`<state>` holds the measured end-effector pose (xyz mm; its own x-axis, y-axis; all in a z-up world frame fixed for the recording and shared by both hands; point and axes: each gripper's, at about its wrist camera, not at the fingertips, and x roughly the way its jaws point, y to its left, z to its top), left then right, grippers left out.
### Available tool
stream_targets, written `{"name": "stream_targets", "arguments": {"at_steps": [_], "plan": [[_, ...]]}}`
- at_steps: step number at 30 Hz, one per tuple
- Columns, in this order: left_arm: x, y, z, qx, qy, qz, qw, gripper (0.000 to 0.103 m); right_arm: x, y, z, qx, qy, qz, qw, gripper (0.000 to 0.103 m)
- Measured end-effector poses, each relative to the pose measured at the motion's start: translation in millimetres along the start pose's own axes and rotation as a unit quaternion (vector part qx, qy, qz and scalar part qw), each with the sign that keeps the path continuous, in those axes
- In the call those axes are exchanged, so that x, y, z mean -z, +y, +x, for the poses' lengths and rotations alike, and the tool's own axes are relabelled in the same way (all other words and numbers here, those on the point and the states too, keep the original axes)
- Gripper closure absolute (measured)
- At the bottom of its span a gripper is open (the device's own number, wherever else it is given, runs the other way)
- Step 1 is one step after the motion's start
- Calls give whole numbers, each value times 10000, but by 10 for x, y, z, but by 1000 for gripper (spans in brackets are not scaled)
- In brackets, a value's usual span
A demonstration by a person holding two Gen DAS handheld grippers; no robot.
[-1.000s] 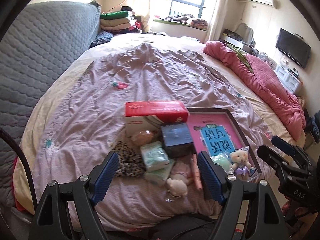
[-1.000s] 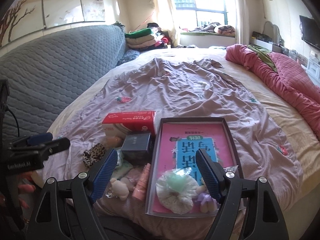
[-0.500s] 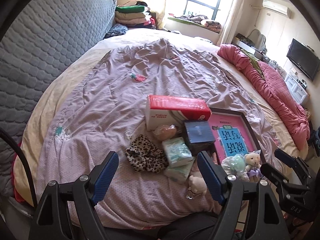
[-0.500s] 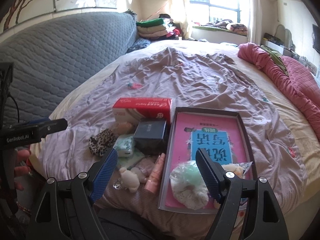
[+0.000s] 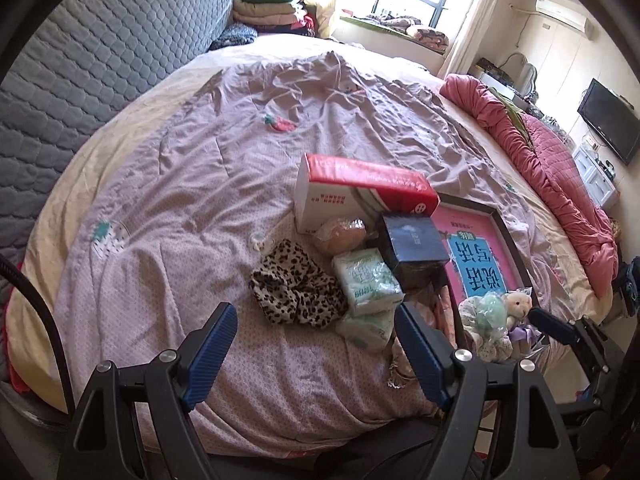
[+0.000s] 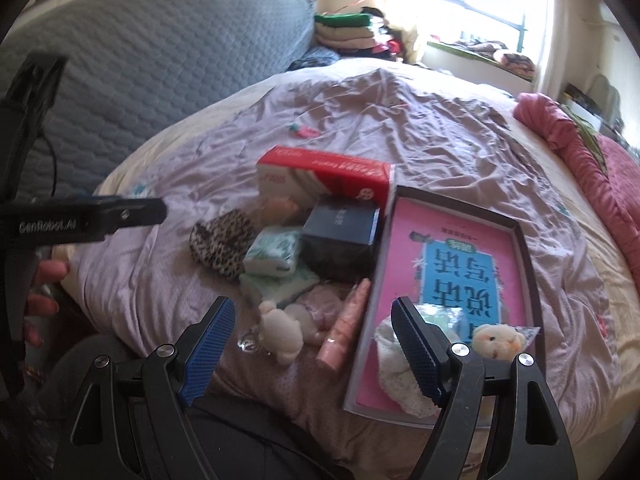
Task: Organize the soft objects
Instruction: 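Move the right tool to the cream plush bear while the left tool reaches the white printed bag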
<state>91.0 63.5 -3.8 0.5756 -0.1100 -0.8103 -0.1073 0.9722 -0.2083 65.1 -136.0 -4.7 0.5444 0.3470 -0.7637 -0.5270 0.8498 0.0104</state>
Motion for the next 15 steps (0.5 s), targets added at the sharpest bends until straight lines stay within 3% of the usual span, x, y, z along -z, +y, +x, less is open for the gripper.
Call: {"name": "stream_targets", "arguments": {"at_steps": [15], "plan": [[-29,-102,542,218,526,7,9984,23,315,479,664,-20,497,-1569,9864,21]]}}
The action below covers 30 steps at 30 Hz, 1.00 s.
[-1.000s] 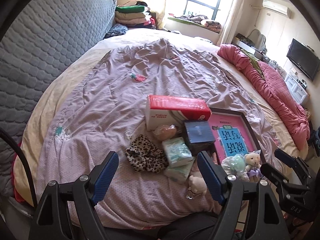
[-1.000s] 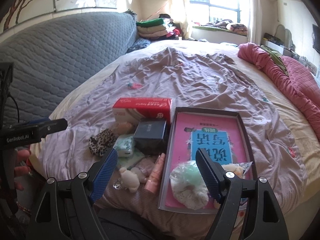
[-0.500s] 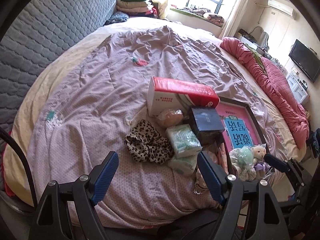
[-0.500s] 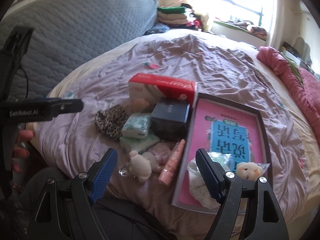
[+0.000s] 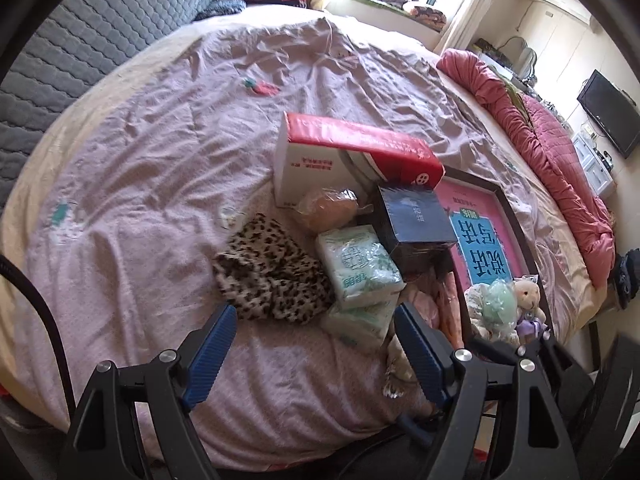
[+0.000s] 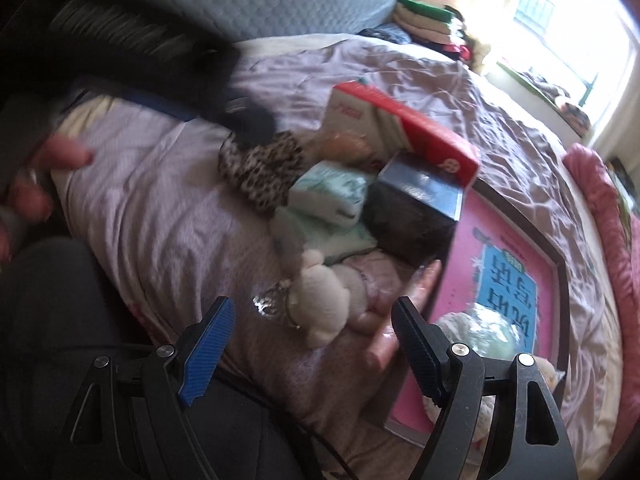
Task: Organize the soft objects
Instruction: 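Move the right tool to the cream plush bear while the left tool reaches the white printed bag, then close the right tool on the cream plush bear while the left tool grips the white bag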
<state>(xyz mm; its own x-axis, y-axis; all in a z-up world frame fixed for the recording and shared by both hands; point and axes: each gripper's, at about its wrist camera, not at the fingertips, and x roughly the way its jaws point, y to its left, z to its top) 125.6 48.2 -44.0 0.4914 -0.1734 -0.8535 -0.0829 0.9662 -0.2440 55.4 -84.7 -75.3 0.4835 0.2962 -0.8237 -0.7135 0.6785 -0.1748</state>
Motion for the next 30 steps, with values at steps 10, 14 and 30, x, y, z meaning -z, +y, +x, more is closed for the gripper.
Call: {"name": "stream_targets", "arguments": {"at_steps": [10,14,30], "plan": [[-183,-169,522,180,429,-2,9989,23,23,-29,221,-146,208,-98,9996,21],[-212,-204,679,181,543,11,9984,23,5,-18,331,-43,309,-244,9992,22],[-366,-161,965,327,821,-204,9959,24,-63,-234,624,196,65,-185,9996,44]]}}
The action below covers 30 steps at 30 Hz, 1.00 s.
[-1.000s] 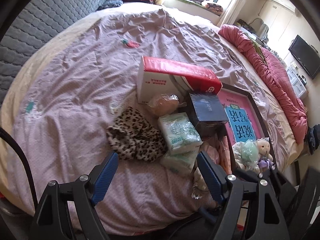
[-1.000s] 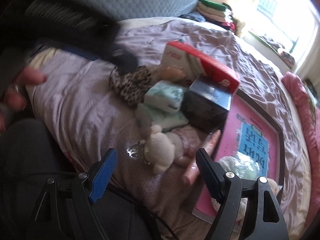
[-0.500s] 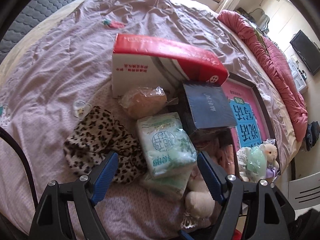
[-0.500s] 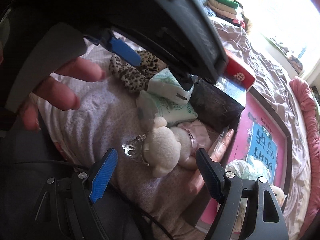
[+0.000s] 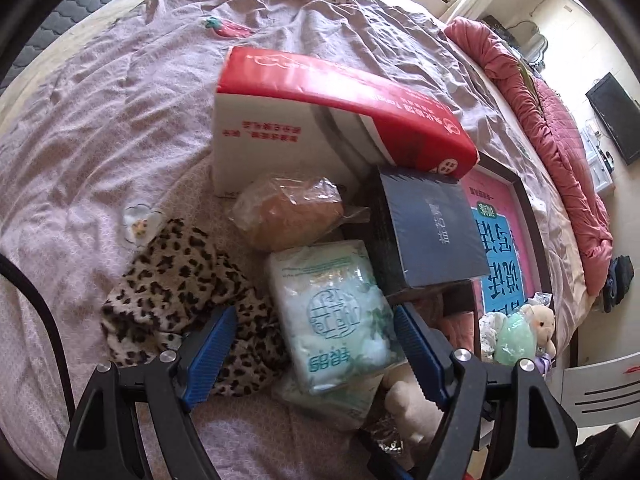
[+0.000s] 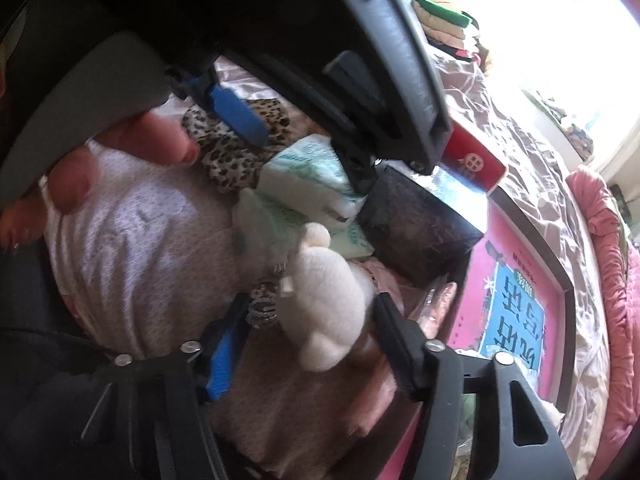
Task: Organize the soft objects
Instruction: 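Close the right tool on the cream plush bear while the left tool grips the white bag, then carry the white bag in the left tool and plush bear in the right tool over the tray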
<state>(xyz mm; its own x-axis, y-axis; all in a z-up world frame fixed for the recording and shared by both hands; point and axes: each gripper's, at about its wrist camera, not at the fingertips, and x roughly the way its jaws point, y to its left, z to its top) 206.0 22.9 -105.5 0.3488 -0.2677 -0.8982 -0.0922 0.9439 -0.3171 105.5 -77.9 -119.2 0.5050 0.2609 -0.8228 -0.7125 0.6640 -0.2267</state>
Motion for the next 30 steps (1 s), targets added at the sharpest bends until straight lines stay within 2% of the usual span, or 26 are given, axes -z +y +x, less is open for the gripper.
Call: {"name": "stream_targets", "arguments": {"at_steps": [3,6,13,17,22,30], "plan": [[-14,-9,56,8,83,-66,9999,31,24,-115,-25,-103,-132,206,9996,48],[-24,-5,108,69,139,-137,9998,44,25,-217,-33,-270,-218,433,9985,50],[5,6,35,293,-41,-56,9995,61,91,-535,-127,-634,-476,1023,9916,52],[86,27,-161,548,-205,-14,9983,61,115,-746,-272,-911,-694,1477,9824,53],[161,61,-385,456,-396,55,9982,61,80,-859,-419,-1100,-893,1764,9741,53],[273,102,-650,419,-586,40,9974,61,44,-849,-621,-1158,-1136,1887,9685,53]]}}
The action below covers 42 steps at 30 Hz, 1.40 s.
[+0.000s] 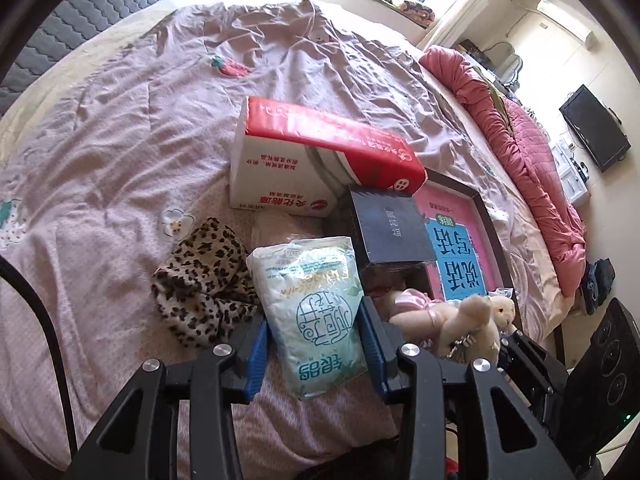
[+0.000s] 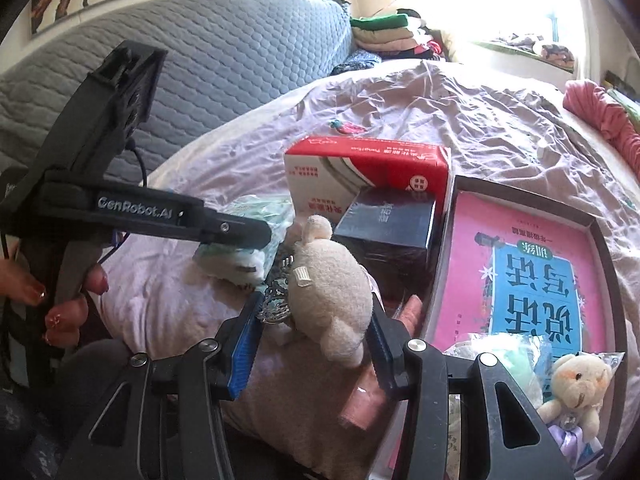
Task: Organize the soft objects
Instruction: 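Carry the white bag in the left tool and plush bear in the right tool over the tray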
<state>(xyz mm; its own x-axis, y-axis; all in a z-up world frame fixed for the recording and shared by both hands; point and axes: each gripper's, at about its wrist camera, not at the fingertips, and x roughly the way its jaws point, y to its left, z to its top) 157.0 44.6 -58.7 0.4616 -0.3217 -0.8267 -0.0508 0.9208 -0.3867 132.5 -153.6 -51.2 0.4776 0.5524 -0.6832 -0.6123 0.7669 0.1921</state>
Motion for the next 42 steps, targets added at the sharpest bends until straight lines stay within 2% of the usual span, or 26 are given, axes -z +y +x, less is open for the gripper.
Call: {"name": "stream_targets", "arguments": {"at_steps": [1,3,5,19,36,42], "plan": [[21,-6,-30,5,-11,5,10000,61,67,171,-28,-4,-19,4,10000,53],[51,-33,-86,-53,-66,45,10000,61,59,215,-74,-9,-82,1,10000,53],[76,-51,-149,-139,-110,103,9998,61,42,234,-110,-22,-125,11,9999,53],[159,-226,-512,-130,-377,261,9989,61,-99,335,-486,37,-604,17,9982,53],[270,-802,-689,-112,-472,800,9956,61,-142,101,-1065,289,-1218,358,9915,52],[276,-1076,-644,-5,-453,1008,9939,61,-109,-52,-1318,584,-1373,390,9880,52]]}}
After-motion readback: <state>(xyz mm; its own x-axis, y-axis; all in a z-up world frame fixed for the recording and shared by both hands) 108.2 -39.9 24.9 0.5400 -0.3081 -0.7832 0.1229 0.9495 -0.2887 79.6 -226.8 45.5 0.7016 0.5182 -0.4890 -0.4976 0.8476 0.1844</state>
